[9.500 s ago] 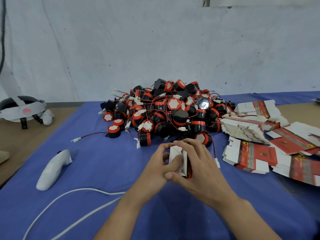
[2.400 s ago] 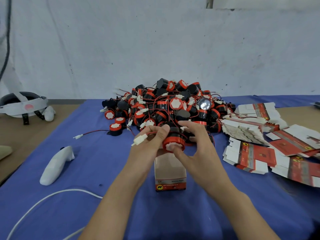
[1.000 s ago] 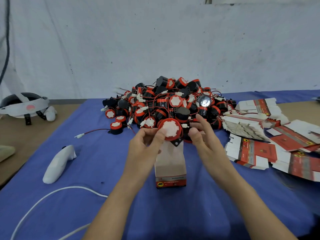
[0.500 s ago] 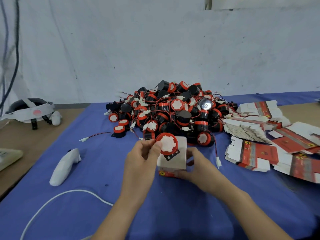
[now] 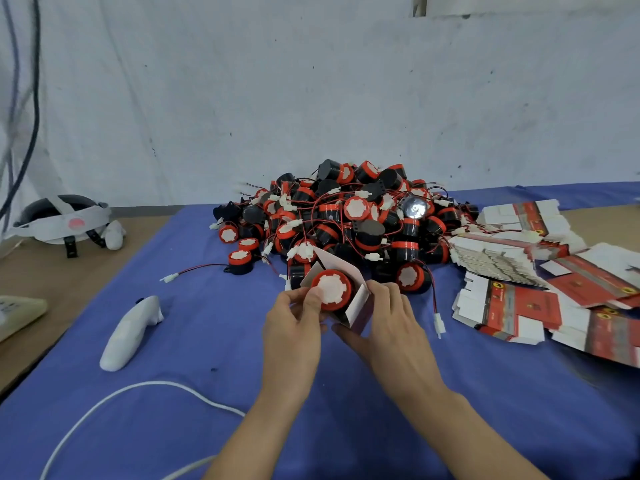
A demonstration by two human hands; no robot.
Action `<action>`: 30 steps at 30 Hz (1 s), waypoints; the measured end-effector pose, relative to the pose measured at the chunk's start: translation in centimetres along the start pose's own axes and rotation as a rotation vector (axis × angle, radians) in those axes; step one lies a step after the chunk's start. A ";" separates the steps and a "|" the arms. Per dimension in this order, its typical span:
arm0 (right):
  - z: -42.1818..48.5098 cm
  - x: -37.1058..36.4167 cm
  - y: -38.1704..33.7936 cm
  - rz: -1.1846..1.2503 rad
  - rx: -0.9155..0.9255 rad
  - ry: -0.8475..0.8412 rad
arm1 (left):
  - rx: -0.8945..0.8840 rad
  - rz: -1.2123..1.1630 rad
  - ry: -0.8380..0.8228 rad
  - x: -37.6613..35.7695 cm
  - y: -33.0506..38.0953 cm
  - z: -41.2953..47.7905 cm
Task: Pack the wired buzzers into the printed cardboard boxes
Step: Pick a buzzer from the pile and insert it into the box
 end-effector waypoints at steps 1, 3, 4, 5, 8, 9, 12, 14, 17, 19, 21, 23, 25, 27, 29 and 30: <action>-0.1 -0.1 0.0 0.002 -0.002 -0.007 | -0.015 0.039 -0.002 0.0 -0.1 0.0; -0.1 -0.2 0.2 0.008 -0.027 -0.037 | -0.100 0.187 -0.021 -0.1 -0.2 -0.1; -0.1 -0.4 0.4 0.013 -0.047 -0.063 | -0.167 0.282 -0.045 -0.1 -0.2 -0.2; -0.2 -0.5 0.4 0.018 -0.057 -0.086 | -0.241 0.381 -0.078 -0.2 -0.2 -0.4; -0.6 -0.8 0.6 0.038 -0.036 -0.140 | -0.406 0.626 -0.167 -0.5 -0.3 -0.8; -0.7 -0.9 0.6 0.058 -0.034 -0.168 | -0.420 0.679 -0.177 -0.5 -0.4 -0.6; -0.9 -1.3 0.9 0.117 -0.032 -0.259 | -0.406 0.798 -0.217 -0.3 -1.0 0.1; -1.1 -1.8 1.1 0.121 -0.020 -0.330 | -0.409 0.873 -0.256 -0.4 -1.4 0.2; -1.3 -2.2 1.6 0.170 -0.085 -0.413 | -0.417 1.027 -0.298 -0.9 -2.2 0.7; -1.3 -2.3 1.8 0.168 -0.118 -0.439 | -0.427 1.099 -0.291 -1.4 -2.5 1.2; -1.4 -2.4 2.0 0.171 -0.143 -0.456 | -0.428 1.112 -0.270 -1.8 -2.6 1.6; -1.5 -2.5 2.3 0.206 -0.185 -0.468 | -0.465 1.150 -0.274 -2.1 -2.7 1.8; -1.5 -2.5 2.5 0.226 -0.218 -0.489 | -0.516 1.204 -0.287 -2.3 -2.8 1.9; -1.5 -2.4 2.6 0.201 -0.248 -0.499 | -0.538 1.237 -0.277 -2.2 -2.7 1.9; -1.4 -2.1 2.1 0.121 -0.189 -0.468 | -0.543 1.268 -0.268 -2.2 -2.6 1.9; -1.3 -2.0 1.7 0.059 -0.134 -0.455 | -0.551 1.290 -0.268 -2.1 -2.5 1.8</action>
Point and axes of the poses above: each hand's wrist, its own z-axis towards the middle knuckle, its own x-axis out of the back of the hand, y = z × x, the point moved 4 cm from there along z, towards the middle knuckle, and after that the axes turned 8 degrees about y, right-handed, at the moved point
